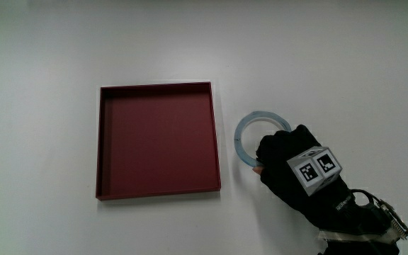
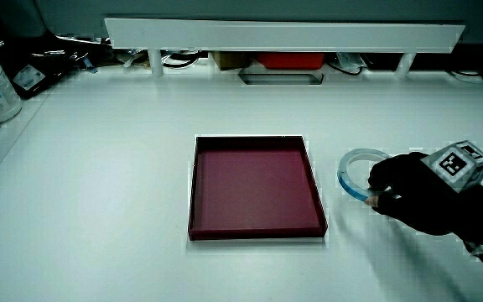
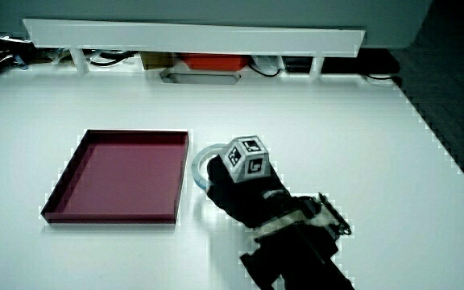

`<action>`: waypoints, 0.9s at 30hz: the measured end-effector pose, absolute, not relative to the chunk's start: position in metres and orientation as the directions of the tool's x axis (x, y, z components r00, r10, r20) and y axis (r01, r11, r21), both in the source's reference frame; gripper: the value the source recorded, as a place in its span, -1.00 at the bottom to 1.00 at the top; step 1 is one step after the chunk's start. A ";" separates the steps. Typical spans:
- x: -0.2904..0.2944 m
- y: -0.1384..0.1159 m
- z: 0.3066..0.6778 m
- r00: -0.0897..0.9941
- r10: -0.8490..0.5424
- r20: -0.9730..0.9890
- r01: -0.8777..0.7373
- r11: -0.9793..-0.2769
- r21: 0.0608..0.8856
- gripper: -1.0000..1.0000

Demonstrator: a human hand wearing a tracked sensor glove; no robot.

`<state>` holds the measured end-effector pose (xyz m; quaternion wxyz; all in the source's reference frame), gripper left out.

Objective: Place blue tape

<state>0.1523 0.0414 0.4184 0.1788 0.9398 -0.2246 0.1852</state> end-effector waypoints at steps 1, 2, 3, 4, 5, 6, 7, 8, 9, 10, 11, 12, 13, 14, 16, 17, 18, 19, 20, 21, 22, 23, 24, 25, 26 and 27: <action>0.154 0.043 0.423 0.835 -0.347 0.427 -0.483 -0.834 0.267 0.00; 0.157 0.044 0.430 0.843 -0.342 0.417 -0.475 -0.835 0.277 0.00; 0.159 0.045 0.434 0.847 -0.330 0.416 -0.468 -0.834 0.292 0.00; 0.161 0.046 0.438 0.850 -0.324 0.416 -0.464 -0.834 0.298 0.00; 0.163 0.047 0.443 0.853 -0.320 0.413 -0.462 -0.831 0.309 0.00; 0.164 0.047 0.447 0.855 -0.312 0.415 -0.457 -0.832 0.315 0.00; 0.166 0.047 0.450 0.859 -0.305 0.411 -0.450 -0.833 0.323 0.00; 0.167 0.047 0.453 0.860 -0.301 0.412 -0.447 -0.835 0.321 0.00; 0.169 0.048 0.458 0.865 -0.300 0.403 -0.442 -0.834 0.329 0.00; 0.169 0.048 0.459 0.865 -0.290 0.410 -0.439 -0.834 0.334 0.00; 0.170 0.048 0.462 0.866 -0.287 0.410 -0.437 -0.833 0.339 0.00; 0.171 0.049 0.464 0.867 -0.285 0.409 -0.435 -0.834 0.339 0.00; 0.172 0.049 0.466 0.867 -0.280 0.412 -0.433 -0.833 0.344 0.00; 0.174 0.049 0.469 0.866 -0.277 0.416 -0.432 -0.835 0.342 0.00; 0.176 0.050 0.473 0.865 -0.269 0.423 -0.428 -0.835 0.346 0.00; 0.176 0.050 0.471 0.869 -0.266 0.418 -0.424 -0.835 0.351 0.00; 0.177 0.051 0.473 0.868 -0.263 0.421 -0.423 -0.835 0.353 0.00; 0.178 0.051 0.474 0.869 -0.257 0.424 -0.419 -0.837 0.352 0.00; 0.178 0.051 0.474 0.872 -0.259 0.416 -0.418 -0.836 0.356 0.00; 0.180 0.051 0.477 0.873 -0.253 0.417 -0.413 -0.838 0.356 0.00; 0.180 0.051 0.477 0.875 -0.254 0.413 -0.411 -0.839 0.355 0.00; 0.181 0.051 0.477 0.873 -0.245 0.421 -0.410 -0.837 0.363 0.00; 0.181 0.051 0.478 0.871 -0.246 0.425 -0.411 -0.838 0.359 0.00; 0.182 0.051 0.478 0.872 -0.244 0.425 -0.409 -0.840 0.357 0.00; 0.182 0.051 0.479 0.872 -0.243 0.424 -0.409 -0.838 0.362 0.00; 0.182 0.051 0.479 0.876 -0.239 0.420 -0.406 -0.836 0.369 0.00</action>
